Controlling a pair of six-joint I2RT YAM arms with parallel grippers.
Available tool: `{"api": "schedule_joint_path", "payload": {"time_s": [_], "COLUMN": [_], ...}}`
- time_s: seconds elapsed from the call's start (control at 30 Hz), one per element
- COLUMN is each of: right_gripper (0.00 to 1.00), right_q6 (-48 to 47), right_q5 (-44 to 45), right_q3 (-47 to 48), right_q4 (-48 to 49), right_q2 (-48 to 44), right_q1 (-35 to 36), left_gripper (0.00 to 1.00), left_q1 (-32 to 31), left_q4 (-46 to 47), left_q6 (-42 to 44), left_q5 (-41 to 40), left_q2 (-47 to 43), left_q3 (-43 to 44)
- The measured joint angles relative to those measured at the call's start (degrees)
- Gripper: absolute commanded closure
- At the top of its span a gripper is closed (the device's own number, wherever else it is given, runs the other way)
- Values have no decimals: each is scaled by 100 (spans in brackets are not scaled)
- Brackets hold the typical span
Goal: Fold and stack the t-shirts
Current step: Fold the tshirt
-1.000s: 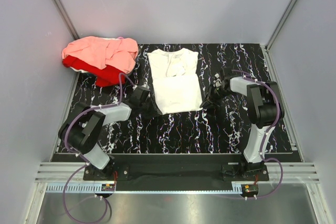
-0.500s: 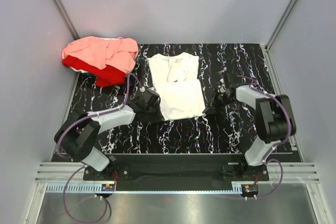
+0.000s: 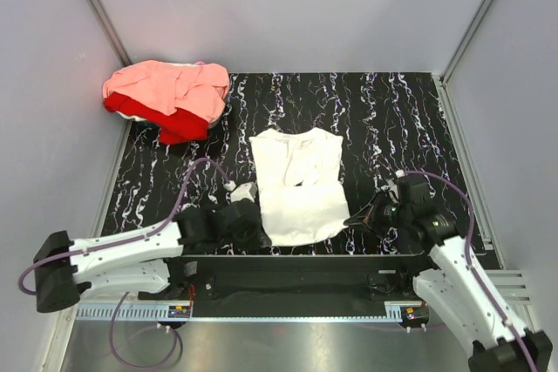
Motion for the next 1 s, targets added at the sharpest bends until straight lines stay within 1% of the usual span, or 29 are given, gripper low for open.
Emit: {"api": "schedule_joint_path", "payload": {"time_s": [0.1, 0.17, 0.23, 0.33, 0.43, 0.5, 0.63, 0.83, 1.0], "right_gripper": [100, 100, 100, 100, 100, 100, 100, 100, 100], "right_q6": [275, 299, 269, 87, -90, -192, -350, -511, -715], "right_q5": [188, 269, 358, 560, 745, 835, 918, 1027, 1021], "right_q3": [203, 492, 890, 1558, 2131, 2452, 2868, 3167, 3950], "right_q4": [-601, -833, -953, -1001, -940, -916, -822, -671, -599], "right_q2": [-723, -684, -297, 494, 1158, 1458, 1917, 2588, 3641], "right_q1": [7, 11, 11, 15, 15, 15, 15, 11, -166], "left_gripper": [100, 100, 100, 100, 100, 100, 100, 100, 100], "left_q1": [-258, -254, -61, 590, 1272, 1598, 1958, 2448, 3115], "left_q4": [-573, -1016, -1320, -1432, -1408, -1412, -1397, -1349, -1351], "left_q6": [-247, -275, -155, 201, 616, 870, 1285, 1810, 2280], "left_q5": [-179, -378, -509, -557, -514, -444, -240, 68, 358], "left_q2": [-343, -382, -345, -170, 68, 260, 693, 1329, 2232], "left_q3": [173, 544, 1023, 1620, 1891, 1976, 2184, 2640, 3532]}}
